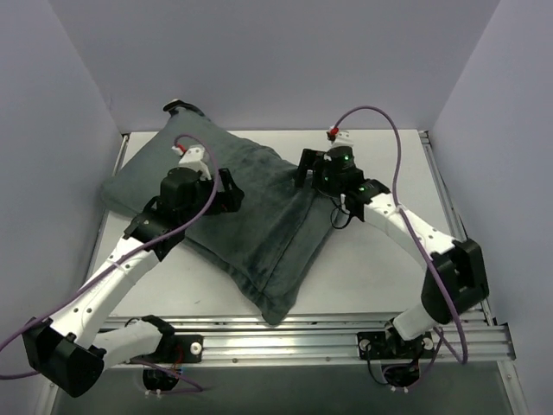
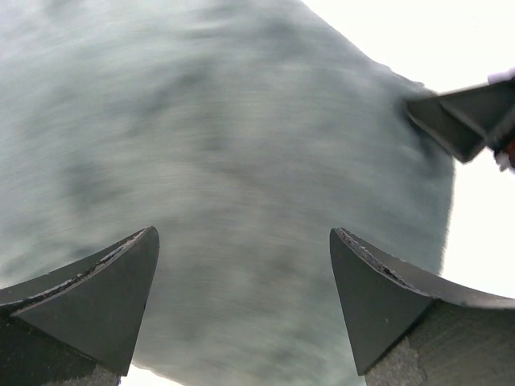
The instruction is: Remove the pillowcase from the pillow
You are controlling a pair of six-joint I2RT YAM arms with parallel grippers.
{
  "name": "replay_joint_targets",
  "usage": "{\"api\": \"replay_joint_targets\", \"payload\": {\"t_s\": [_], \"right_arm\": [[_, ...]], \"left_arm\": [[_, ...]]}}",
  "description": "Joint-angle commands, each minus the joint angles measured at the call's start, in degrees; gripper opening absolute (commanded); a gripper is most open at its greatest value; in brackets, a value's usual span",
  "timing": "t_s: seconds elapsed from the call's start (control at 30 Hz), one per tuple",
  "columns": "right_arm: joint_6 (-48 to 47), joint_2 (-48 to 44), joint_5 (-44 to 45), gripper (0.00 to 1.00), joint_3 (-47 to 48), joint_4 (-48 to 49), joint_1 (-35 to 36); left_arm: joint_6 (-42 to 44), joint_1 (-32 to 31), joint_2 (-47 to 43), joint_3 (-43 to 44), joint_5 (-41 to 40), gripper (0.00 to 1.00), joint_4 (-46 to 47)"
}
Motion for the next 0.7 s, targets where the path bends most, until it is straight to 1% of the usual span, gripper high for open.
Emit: {"api": "replay_joint_targets", "payload": {"t_s": [0.0, 0.07, 0.1, 0.13, 0.17, 0.23, 0.3, 0.43, 0.63, 0.67], "right_arm": [[1.59, -9.97, 4.64, 0.98, -1.71, -1.95, -0.26], [3.7, -14.88, 7.71, 0.99, -3.2, -3.97, -0.78], [4.4, -16.48, 8.68, 0.99, -4.78, -4.76, -1.05], [5.1, -17.88, 9.39, 1.0, -5.49, -5.47, -1.22], [6.42, -20.68, 10.79, 1.0, -6.37, -7.3, -1.57], [7.48, -24.55, 11.94, 1.0, -8.47, -9.33, -1.93], [9.06, -26.94, 13.26, 1.0, -10.06, -10.39, -2.63], [10.47, -33.17, 14.32, 1.0, -13.14, -12.85, -4.04], [10.03, -36.88, 14.41, 1.0, -15.34, -14.79, -5.18], [10.03, -37.06, 14.23, 1.0, -15.69, -14.7, -5.27]], "left_arm": [[10.03, -8.27, 3.14, 7.78, 0.12, 0.95, -4.03], [14.67, -12.32, 5.43, 11.72, -4.44, 0.95, -4.99], [16.36, -14.52, 8.14, 13.14, -6.64, 0.95, -5.26], [18.2, -18.98, 9.47, 14.54, -8.75, 0.95, -5.7], [21.09, -20.94, 11.05, 15.95, -12.77, 0.95, -5.87], [24.09, -25.41, 15.53, 19.9, -15.78, 0.95, -5.96], [25.16, -26.58, 19.91, 22.97, -17.73, 0.95, -5.61], [28.49, -29.66, 25.82, 27.11, -21.06, 0.95, -5.44], [30.43, -31.68, 31.8, 29.5, -23.62, 0.96, -3.42], [32.61, -31.86, 32.5, 29.58, -24.06, 0.96, -3.24]]}}
